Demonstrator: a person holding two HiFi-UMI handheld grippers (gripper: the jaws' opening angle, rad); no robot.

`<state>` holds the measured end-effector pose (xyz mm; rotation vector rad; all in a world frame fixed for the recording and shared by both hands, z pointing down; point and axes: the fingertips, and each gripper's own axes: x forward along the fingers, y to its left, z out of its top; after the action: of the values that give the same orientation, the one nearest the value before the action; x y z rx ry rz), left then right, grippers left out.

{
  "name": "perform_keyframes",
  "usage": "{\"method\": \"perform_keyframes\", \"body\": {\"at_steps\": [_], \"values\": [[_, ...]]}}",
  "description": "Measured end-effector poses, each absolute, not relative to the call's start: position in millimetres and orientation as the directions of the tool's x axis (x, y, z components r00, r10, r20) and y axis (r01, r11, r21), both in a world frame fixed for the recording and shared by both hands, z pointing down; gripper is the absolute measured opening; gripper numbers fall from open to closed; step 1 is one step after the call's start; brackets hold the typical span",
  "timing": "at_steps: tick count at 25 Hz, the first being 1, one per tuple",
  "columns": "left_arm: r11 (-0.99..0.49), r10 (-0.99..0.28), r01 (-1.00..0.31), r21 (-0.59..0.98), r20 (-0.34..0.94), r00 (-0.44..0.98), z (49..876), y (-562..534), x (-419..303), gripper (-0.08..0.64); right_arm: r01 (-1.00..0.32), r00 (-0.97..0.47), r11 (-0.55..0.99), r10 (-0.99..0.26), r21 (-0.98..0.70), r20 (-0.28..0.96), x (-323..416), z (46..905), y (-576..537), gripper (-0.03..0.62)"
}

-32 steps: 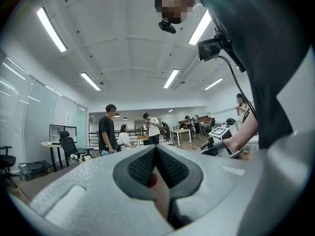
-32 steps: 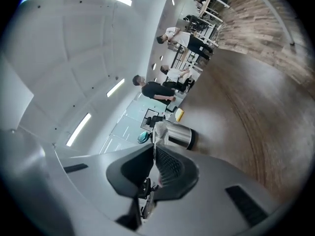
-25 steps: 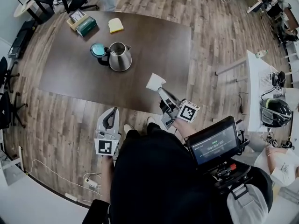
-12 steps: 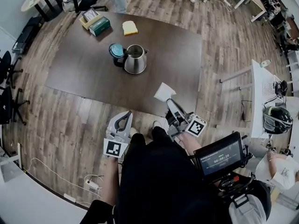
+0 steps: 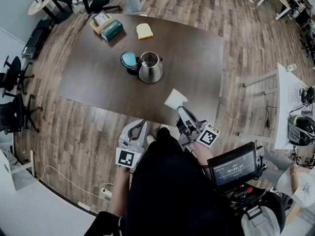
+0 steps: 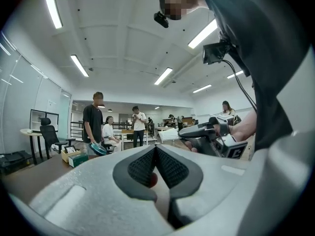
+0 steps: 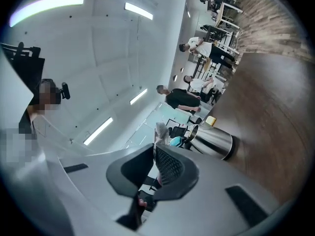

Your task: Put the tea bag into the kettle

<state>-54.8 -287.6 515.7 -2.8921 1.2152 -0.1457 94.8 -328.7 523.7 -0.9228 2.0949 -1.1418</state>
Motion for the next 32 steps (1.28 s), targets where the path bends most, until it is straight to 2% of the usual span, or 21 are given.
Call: {"method": "perform_keyframes", "body": {"at_steps": [4, 8, 13, 18, 28, 32], "values": [[-0.701, -0.711, -0.71, -0.065, 0.144, 0.689, 512.7, -302.8, -36.0, 0.002, -0.249, -0.589, 0.407, -0.784, -0.879, -0.196, 103.8, 532.5, -347.3, 0.02], [-0.729, -0.684, -0.661, -0.178, 0.177, 0.708, 508.0, -322.8, -17.1, 0.002, -0.229, -0.592, 0.412, -0.778, -0.882, -0.21, 109.1, 540.0, -367.8, 0.02], [-0.738, -0.671, -0.669, -0.085, 0.187, 0.717, 519.3, -334.9, -9.8, 0.002, -0.26, -0.583, 0.395, -0.792, -0.881, -0.183, 111.5, 542.6, -374.3, 0.02], [-0.785, -0.617, -0.617, -0.054, 0.157, 0.771, 523.6, -356.3, -15.4, 0.002, -0.323, -0.541, 0.38, -0.826, -0.867, -0.16, 110.1, 540.5, -386.5, 0.02], [-0.902, -0.43, -0.431, -0.005, 0.082, 0.899, 505.6, -412.8, -101.7, 0.002, -0.504, -0.281, 0.184, -0.959, -0.844, -0.041, 86.9, 541.1, -376.8, 0.02], [-0.93, -0.366, -0.367, 0.006, 0.078, 0.927, 504.9, -440.5, -138.7, 0.002, -0.539, -0.186, 0.14, -0.982, -0.831, -0.045, 62.2, 532.0, -387.3, 0.02]]}}
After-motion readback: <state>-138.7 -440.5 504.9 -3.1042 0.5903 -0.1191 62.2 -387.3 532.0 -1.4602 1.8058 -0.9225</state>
